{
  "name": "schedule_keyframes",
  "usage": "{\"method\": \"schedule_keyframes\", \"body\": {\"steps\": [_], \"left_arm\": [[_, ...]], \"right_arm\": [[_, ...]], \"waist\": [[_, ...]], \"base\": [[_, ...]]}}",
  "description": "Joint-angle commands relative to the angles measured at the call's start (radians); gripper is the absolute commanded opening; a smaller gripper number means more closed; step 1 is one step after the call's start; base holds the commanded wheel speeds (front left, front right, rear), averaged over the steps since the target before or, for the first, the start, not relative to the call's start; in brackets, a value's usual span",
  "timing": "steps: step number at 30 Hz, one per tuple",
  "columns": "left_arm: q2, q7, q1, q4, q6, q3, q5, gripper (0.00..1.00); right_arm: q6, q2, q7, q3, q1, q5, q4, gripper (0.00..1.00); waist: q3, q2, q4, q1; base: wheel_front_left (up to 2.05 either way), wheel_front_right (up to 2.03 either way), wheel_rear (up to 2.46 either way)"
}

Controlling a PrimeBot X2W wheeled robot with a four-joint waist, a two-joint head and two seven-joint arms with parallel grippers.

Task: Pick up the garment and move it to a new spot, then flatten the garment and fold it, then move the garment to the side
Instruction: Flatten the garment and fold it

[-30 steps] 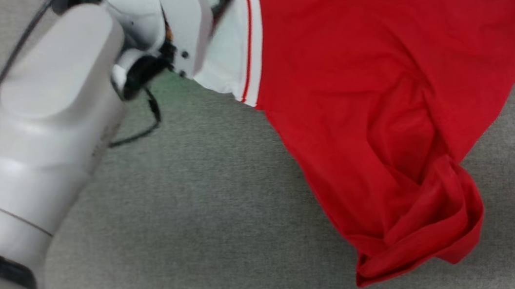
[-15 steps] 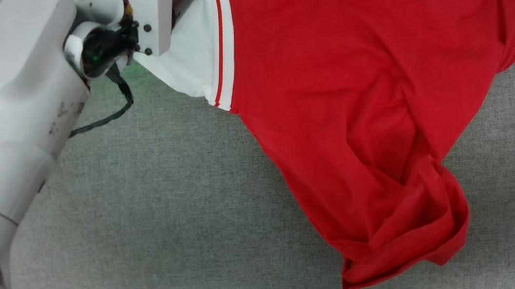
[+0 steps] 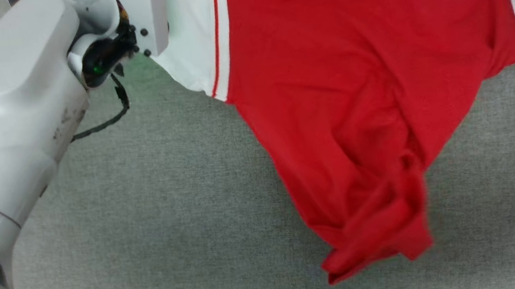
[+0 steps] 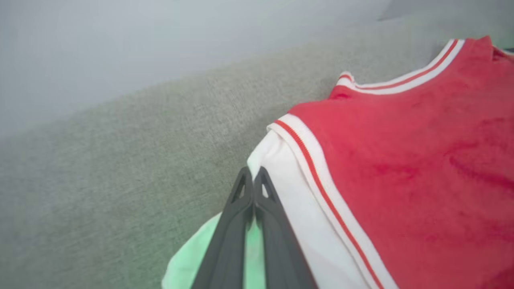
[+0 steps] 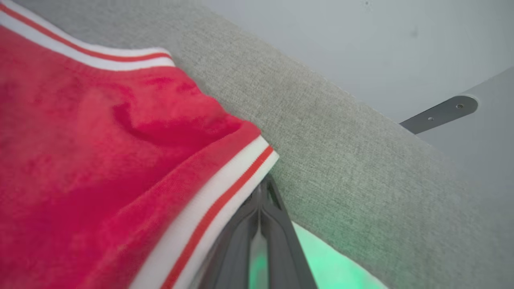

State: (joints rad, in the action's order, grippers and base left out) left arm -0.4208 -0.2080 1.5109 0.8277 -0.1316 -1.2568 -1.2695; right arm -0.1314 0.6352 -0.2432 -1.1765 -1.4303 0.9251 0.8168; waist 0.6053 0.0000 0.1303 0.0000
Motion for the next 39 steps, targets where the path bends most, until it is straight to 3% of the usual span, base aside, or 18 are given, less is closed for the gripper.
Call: {"method": "schedule_keyframes", "body": {"steps": [1, 14, 20, 24, 32, 36, 39], "left_arm": [[0.006, 0.039, -0.002, 0.012, 0.002, 0.003, -0.008, 0.00], [0.048, 0.297, 0.022, 0.118, 0.002, 0.020, -0.029, 0.00], [0.093, 0.390, 0.072, 0.239, 0.002, 0.070, -0.058, 0.00], [0.115, 0.444, 0.161, 0.332, 0.031, 0.121, -0.072, 0.00], [0.094, 0.474, 0.372, 0.362, 0.075, 0.271, -0.009, 0.00], [0.096, 0.471, 0.331, 0.329, 0.056, 0.376, 0.042, 0.00], [0.104, 0.472, 0.282, 0.331, 0.033, 0.398, 0.080, 0.00]], "right_arm": [[0.002, 0.007, 0.019, -0.006, 0.027, -0.003, 0.033, 0.00], [0.001, -0.042, 0.194, 0.063, -0.045, -0.011, 0.191, 0.00], [0.002, -0.109, 0.294, 0.127, -0.137, -0.026, 0.305, 0.00], [0.002, -0.160, 0.363, 0.183, -0.254, -0.031, 0.388, 0.00], [0.002, -0.218, 0.467, 0.252, -0.488, -0.075, 0.466, 0.00], [0.002, -0.235, 0.481, 0.262, -0.505, -0.093, 0.471, 0.00], [0.002, -0.237, 0.478, 0.250, -0.474, -0.105, 0.472, 0.00]], "waist": [[-0.050, 0.0000, -0.001, 0.0000], [-0.213, 0.0000, -0.013, 0.0000], [-0.222, 0.0000, -0.029, 0.0000], [-0.206, 0.0000, -0.044, 0.0000], [-0.186, 0.0000, -0.060, 0.0000], [-0.196, 0.0000, -0.059, 0.0000], [-0.200, 0.0000, -0.054, 0.0000]], "base": [[0.00, 0.00, 0.00], [0.00, 0.00, 0.00], [0.00, 0.00, 0.00], [0.00, 0.00, 0.00], [0.00, 0.00, 0.00], [0.00, 0.00, 0.00], [0.00, 0.00, 0.00]]}}
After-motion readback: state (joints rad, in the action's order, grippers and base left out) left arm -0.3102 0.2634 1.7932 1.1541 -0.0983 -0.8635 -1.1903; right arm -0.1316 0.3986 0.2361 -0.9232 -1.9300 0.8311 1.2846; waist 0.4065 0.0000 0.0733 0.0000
